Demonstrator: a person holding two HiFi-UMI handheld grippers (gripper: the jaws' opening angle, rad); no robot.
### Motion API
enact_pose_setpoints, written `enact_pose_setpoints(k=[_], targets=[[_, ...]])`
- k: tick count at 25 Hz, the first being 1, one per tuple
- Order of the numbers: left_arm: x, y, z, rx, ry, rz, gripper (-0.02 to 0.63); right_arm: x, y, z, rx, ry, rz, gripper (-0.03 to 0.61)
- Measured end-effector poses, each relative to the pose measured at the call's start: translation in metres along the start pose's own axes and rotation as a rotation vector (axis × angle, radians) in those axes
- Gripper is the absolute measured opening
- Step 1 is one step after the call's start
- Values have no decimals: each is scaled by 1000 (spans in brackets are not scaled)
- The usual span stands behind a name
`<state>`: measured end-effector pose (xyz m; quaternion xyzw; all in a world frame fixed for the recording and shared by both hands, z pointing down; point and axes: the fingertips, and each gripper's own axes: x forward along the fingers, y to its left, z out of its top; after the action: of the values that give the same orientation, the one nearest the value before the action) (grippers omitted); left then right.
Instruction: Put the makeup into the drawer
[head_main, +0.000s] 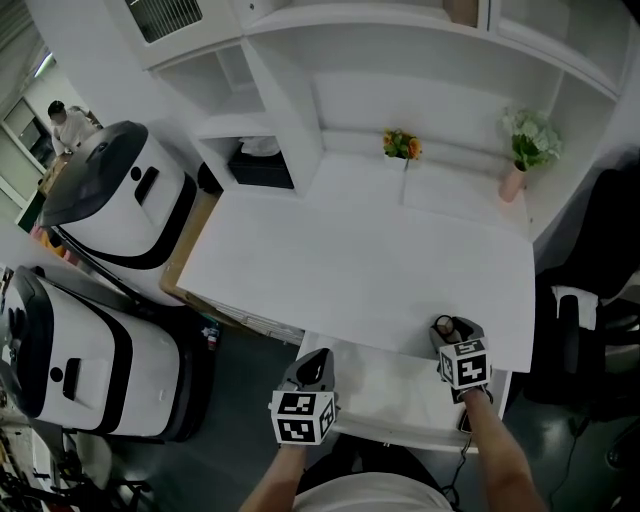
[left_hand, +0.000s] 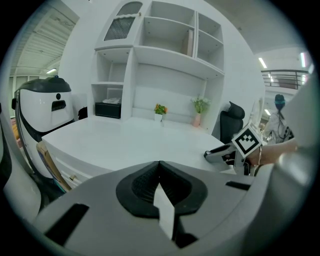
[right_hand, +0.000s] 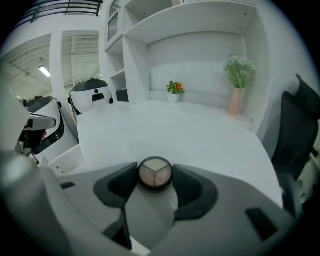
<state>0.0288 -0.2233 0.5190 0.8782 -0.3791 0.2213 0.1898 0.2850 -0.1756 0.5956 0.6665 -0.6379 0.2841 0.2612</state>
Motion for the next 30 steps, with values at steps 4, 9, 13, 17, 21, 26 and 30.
enact_pose_setpoints(k=[4,9,13,17,21,26,30], targets=[[-6,2,-2,2,-3,-3,0,-6,0,-2,10,5,-25,224],[-10,2,-3,13,-11,-22,0,-25,8,-6,29,-21,-37,222],[-11,-4,-5,28,-12,-54,0,-40,15,-16,52,-27,-47,221],[-12,-14,-6,47,-13,-96,0,-59,25,-24,89,-51,-56,221],[-11,-26,-9,70,-12,-145,0,-81,36,-32,118,-77,-66,221],[-15,-43,-14,98,-5,-207,0,-107,47,-44,153,-102,-89,221],[-20,-54,-18,124,-2,-253,0,-126,57,-54,181,-124,-115,221]])
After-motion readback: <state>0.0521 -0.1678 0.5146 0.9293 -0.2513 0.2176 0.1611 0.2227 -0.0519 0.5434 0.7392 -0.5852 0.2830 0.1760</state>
